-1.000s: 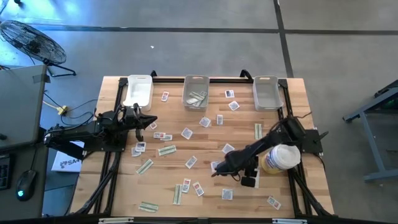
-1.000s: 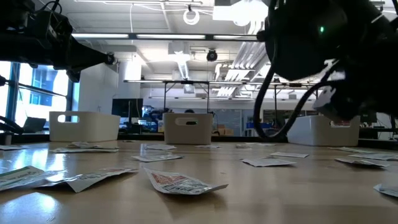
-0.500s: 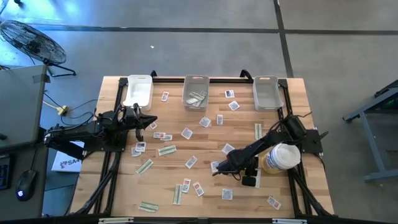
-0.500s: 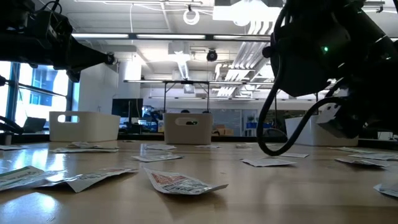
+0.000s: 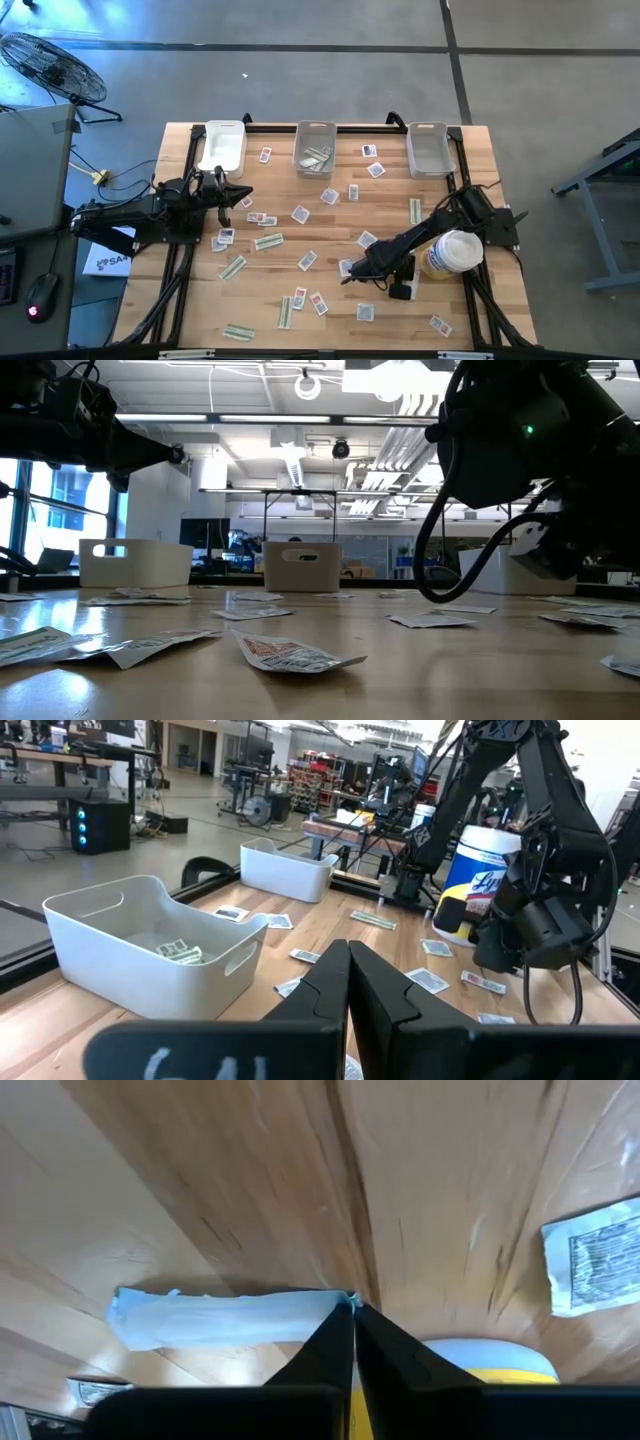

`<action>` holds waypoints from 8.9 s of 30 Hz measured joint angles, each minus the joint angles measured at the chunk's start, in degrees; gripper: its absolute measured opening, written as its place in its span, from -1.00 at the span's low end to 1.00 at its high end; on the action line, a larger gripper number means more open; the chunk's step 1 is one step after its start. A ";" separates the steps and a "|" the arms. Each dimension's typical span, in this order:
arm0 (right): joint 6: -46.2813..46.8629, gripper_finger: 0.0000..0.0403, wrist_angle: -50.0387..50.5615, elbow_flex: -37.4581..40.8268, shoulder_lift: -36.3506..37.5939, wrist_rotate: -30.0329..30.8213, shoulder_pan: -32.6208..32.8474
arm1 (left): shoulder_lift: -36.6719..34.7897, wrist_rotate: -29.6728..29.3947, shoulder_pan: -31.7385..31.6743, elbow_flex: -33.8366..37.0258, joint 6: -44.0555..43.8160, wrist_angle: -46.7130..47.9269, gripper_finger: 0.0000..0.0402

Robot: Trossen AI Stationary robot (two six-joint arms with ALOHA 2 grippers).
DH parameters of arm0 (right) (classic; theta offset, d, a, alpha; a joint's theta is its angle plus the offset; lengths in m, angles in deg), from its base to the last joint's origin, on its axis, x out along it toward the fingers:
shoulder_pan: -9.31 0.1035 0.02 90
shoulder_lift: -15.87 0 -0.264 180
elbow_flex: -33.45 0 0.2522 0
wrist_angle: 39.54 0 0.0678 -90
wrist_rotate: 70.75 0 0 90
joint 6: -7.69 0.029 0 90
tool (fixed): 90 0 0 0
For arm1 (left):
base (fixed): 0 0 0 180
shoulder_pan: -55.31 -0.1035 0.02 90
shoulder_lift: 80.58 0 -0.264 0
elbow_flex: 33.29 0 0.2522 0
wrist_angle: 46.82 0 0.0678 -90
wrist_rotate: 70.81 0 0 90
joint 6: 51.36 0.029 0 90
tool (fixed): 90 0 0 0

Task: Pick & Place First Aid Supplies
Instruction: Put the green pad into the left gray bin, then put the orange pad into the right gray bin

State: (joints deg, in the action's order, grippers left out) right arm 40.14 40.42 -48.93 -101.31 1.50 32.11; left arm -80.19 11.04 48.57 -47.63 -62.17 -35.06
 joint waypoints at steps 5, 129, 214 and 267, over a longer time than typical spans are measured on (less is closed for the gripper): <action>-0.90 -0.99 2.46 -3.91 -0.36 2.98 0.05 | -0.01 0.00 -0.01 0.01 0.00 -0.02 -1.00; -7.97 -0.51 3.82 15.00 22.64 13.01 -38.60 | -0.02 0.00 -0.01 0.01 0.01 -0.02 -1.00; -11.43 -1.00 -35.52 -1.80 24.38 28.73 -30.40 | 0.00 -0.02 0.00 0.01 0.00 -0.02 -1.00; -23.49 -0.34 -10.16 -56.20 -13.14 27.84 -23.25 | -0.02 0.00 -0.02 0.02 0.00 -0.02 -1.00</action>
State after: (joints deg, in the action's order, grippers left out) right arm 16.66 30.25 -105.13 -114.45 29.34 8.86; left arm -80.22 11.04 48.55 -47.61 -62.17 -35.08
